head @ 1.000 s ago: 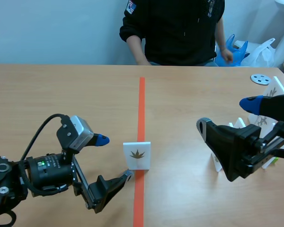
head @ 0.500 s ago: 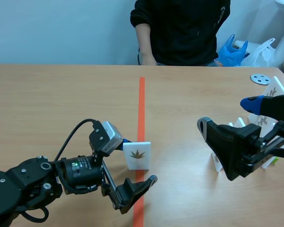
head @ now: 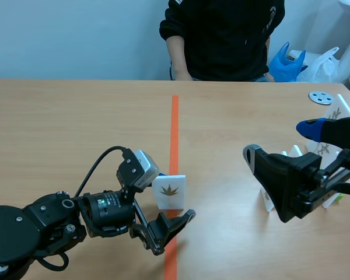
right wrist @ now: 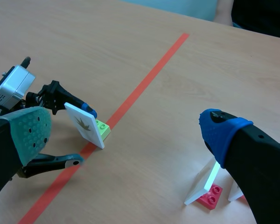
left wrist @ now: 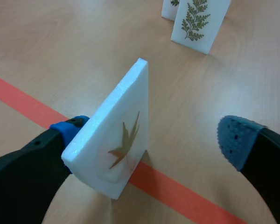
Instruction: Sort the leaf by its shape. The table is split by an orange tape line. A compound leaf with several leaflets goes to the left side, a simple leaf with one blade goes to the right side. Return to the home posture when a red brick is placed on the table.
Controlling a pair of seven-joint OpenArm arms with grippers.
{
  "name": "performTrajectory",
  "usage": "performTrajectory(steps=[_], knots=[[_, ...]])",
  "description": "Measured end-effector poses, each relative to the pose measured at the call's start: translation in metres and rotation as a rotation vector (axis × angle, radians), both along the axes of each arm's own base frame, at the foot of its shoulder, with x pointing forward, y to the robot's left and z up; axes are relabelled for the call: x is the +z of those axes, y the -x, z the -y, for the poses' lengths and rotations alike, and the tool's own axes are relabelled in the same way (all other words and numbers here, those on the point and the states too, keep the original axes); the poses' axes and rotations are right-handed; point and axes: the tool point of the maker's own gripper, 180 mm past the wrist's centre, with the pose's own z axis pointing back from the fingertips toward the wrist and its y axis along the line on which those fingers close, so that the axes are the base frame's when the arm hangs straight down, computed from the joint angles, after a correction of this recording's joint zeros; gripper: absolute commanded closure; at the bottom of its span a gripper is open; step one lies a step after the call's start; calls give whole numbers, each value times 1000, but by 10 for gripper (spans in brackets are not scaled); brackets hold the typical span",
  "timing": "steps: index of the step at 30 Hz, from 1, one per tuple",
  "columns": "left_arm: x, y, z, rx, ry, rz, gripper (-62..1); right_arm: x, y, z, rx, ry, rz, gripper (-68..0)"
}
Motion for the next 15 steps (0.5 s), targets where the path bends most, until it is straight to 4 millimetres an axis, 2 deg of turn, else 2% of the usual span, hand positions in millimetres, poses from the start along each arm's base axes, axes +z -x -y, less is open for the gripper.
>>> performTrajectory(steps=[2, 10, 15], knots=[[0, 0, 0, -1, 0, -1, -376, 0, 0, 0, 0, 0, 0, -679], [5, 0, 2, -2, 30, 8, -163, 0, 0, 0, 0, 0, 0, -679], [4, 0, 1, -2, 25, 5, -102, 0, 0, 0, 0, 0, 0, -679]])
